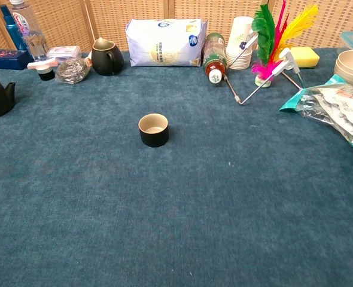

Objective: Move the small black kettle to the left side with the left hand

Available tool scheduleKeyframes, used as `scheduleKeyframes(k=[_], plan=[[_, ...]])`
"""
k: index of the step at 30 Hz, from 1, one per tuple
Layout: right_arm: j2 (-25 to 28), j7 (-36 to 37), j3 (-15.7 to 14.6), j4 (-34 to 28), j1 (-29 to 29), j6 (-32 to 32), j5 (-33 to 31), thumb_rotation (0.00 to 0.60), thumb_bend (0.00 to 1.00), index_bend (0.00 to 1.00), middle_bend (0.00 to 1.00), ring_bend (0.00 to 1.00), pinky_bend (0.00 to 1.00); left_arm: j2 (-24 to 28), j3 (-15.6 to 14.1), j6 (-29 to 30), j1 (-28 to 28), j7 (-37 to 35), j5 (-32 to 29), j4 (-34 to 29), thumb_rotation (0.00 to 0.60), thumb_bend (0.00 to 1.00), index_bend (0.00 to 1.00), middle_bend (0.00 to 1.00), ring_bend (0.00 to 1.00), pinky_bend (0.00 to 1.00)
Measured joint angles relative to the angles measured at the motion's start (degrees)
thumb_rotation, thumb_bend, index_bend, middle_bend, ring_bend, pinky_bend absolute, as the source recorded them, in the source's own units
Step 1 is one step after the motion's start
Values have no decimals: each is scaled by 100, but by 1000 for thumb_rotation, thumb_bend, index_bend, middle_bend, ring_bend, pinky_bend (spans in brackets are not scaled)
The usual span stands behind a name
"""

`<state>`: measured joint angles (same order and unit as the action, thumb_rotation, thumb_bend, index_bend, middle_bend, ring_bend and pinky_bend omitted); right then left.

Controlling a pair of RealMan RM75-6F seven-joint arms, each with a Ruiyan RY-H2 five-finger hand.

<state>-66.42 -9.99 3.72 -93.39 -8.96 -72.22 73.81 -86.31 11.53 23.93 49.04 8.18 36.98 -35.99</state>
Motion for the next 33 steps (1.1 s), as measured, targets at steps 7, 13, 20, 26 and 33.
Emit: scheduleKeyframes(k=[7,13,20,26,33], plan=[[9,6,-14,-19,-15,26,6,600,0,0,0,0,0,38,-166,702,-61,367,467,-328,600,662,569,745,667,874],[25,10,-29,-56,-19,37,9,600,0,0,0,0,0,229,-243,1511,-163,533,1033,-1075,600,748,629,801,707,912],[86,91,-25,-102,-15,29,16,600,0,0,0,0,0,643,-267,2062,-312,535,1688,-1963,600,748,652,826,720,919],[122,146,-23,-125,-17,30,29,600,0,0,0,0,0,927,-329,2484,-420,279,2493,-2512,600,747,649,831,719,920],[128,151,-22,-141,-28,44,18,600,0,0,0,0,0,1187,-521,3227,-492,404,3565,-3245,600,740,640,831,709,920]])
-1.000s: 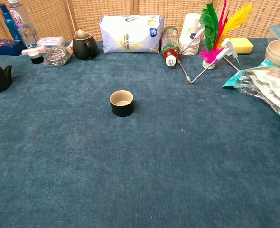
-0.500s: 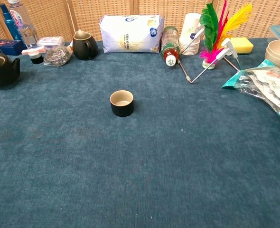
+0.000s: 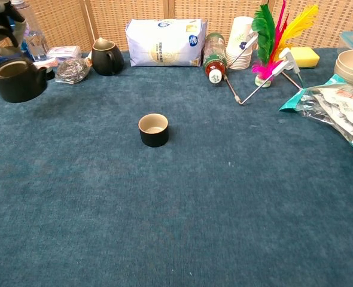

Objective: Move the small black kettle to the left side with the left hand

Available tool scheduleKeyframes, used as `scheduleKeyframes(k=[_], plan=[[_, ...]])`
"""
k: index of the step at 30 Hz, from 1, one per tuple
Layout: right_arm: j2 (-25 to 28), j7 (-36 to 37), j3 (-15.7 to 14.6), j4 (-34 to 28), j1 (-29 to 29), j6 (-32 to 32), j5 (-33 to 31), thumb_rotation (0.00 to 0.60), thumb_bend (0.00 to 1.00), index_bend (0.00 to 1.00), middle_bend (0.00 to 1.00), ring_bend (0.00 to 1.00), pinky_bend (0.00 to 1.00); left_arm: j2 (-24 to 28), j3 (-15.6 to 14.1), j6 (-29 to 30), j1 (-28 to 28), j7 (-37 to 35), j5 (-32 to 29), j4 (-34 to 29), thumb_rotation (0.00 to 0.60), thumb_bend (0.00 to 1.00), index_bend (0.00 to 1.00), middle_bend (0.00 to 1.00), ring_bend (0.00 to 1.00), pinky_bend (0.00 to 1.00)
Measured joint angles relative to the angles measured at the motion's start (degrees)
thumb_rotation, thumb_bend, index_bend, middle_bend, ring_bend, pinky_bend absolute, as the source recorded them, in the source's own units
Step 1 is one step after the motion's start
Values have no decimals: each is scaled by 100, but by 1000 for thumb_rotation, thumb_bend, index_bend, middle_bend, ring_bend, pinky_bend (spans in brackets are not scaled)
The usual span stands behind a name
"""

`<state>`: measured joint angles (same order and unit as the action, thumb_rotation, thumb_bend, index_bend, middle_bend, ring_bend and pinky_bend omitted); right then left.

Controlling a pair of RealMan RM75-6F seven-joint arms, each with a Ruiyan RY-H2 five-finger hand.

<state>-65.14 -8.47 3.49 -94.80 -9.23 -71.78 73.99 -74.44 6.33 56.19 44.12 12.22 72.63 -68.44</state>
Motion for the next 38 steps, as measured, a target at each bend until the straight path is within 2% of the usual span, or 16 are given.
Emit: scheduleKeyframes(k=[4,9,18,38], plan=[[11,7,2,-13,-2,2,-9,600,0,0,0,0,0,29,-85,326,-19,327,386,-309,600,734,640,830,708,920],[68,82,10,-50,14,-25,-4,600,0,0,0,0,0,-37,-132,403,25,759,610,-707,600,729,640,831,708,920],[166,191,18,-109,47,-77,16,600,0,0,0,0,0,-273,-87,433,65,1380,621,-1093,600,728,640,831,704,920],[332,443,21,-153,100,-138,90,600,0,0,0,0,0,-417,-49,511,76,2143,705,-1600,600,717,640,830,700,920]])
